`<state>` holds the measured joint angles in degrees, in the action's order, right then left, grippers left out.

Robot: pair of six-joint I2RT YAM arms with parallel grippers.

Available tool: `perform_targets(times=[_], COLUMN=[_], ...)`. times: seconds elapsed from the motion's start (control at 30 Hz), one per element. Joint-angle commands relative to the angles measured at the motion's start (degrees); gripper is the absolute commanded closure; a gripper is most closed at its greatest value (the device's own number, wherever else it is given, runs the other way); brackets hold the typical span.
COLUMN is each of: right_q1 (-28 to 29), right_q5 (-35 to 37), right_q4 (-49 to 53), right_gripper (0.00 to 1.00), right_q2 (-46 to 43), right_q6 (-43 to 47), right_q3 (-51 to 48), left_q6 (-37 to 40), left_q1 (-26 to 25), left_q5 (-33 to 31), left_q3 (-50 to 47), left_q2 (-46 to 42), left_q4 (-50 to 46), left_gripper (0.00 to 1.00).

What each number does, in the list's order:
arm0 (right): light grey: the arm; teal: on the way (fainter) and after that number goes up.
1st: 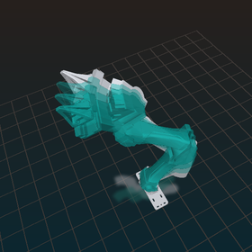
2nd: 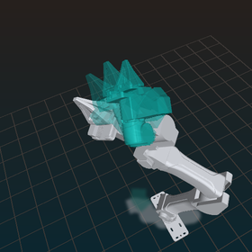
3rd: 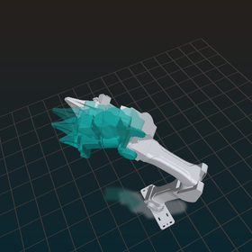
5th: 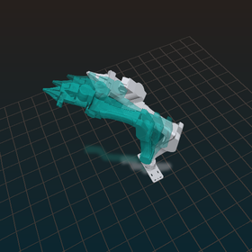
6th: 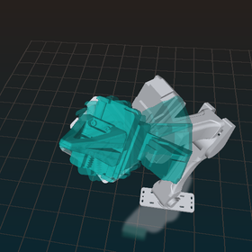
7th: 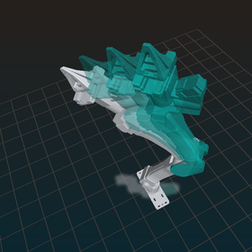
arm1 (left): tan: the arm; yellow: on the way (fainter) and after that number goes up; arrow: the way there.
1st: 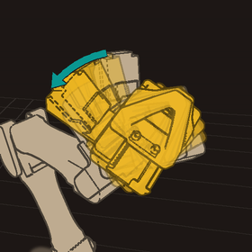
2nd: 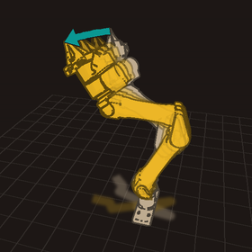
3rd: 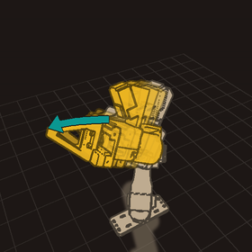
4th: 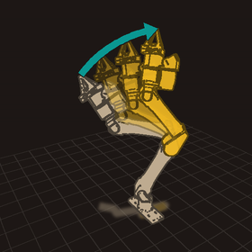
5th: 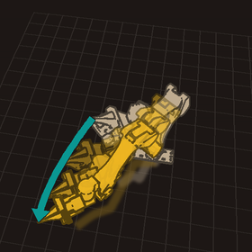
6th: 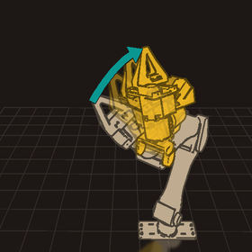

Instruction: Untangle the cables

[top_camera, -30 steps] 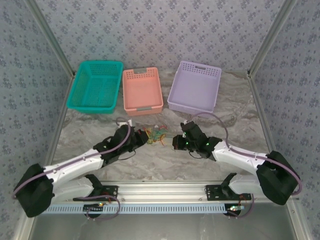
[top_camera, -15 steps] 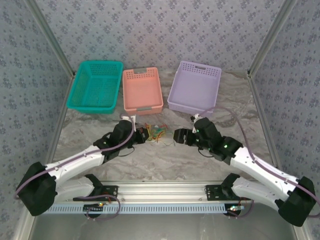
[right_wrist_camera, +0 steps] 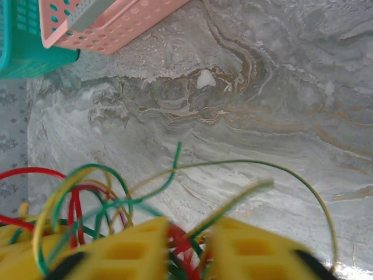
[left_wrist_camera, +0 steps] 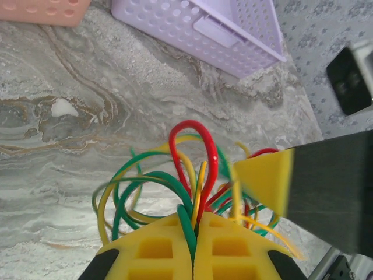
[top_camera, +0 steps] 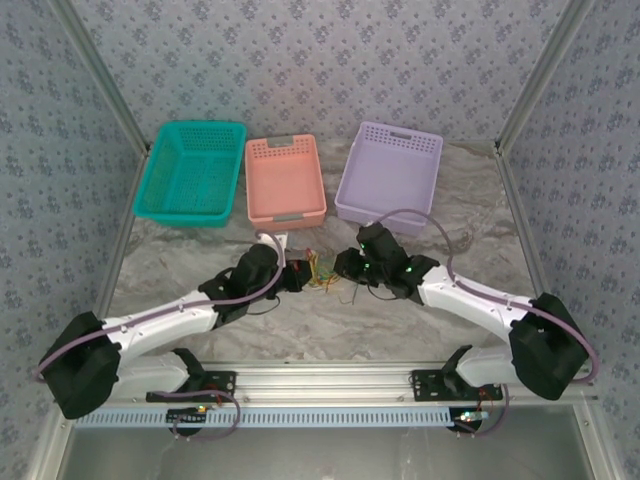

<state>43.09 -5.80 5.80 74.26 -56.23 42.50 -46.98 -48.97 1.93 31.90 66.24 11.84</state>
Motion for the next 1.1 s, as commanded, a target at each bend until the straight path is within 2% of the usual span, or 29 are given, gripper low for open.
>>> perform_targets(times=[0.0,0.13,0.27,0.4,0.53,0.67,0.87,0.97,1.07], right_q1=[-0.92,-4.63,-4.93,-7.2,-12.99,-18.29,-18.0,-17.57,-19.97], right_q5=[2.88,-1.01,-1.81,1.6,2.99,1.59,2.21,5.65,9.57], right_q4=[-3.25,-8.96,-7.67,-0.67,6.12,10.5,11.95,15.54,23.09], right_gripper=[0.97,1.0,1.0,1.0,1.0,1.0,1.0,1.0,1.0], right_q2=[-2.98,-6.01,-5.96,-9.82,-18.59,-25.0,-22.67,-21.6,-23.63], right_q6=[-5.18,-6.72,-5.79,-4.91,-3.54,-2.08,-0.22,1.21,2.82], right_q3=[-5.43,-13.06,-13.23,-13.59,-15.8,-16.52,-13.41,-11.48,-9.44], left_q6=[-2.9,-7.87,-8.75,-6.75,-5.78,-5.71,-6.37,-5.32,-3.46], left_q1=[2.13,7.76,9.91,11.08,13.08,14.31,14.28,13.59,13.46], left_q5=[-0.61,3.45,5.53,0.14,-5.96,-8.05,-2.25,-4.7,-12.26], left_q3=[-1.44,-2.57,0.64,3.62,3.28,1.07,-0.37,0.86,4.07], left_q2=[-5.75,-10.11,-9.57,-12.73,-19.93,-24.65,-19.05,-17.76,-19.21], left_q4=[8.59,12.79,11.82,0.5,-10.24,-14.54,-10.59,-13.62,-24.97], left_gripper=[1.0,1.0,1.0,1.0,1.0,1.0,1.0,1.0,1.0])
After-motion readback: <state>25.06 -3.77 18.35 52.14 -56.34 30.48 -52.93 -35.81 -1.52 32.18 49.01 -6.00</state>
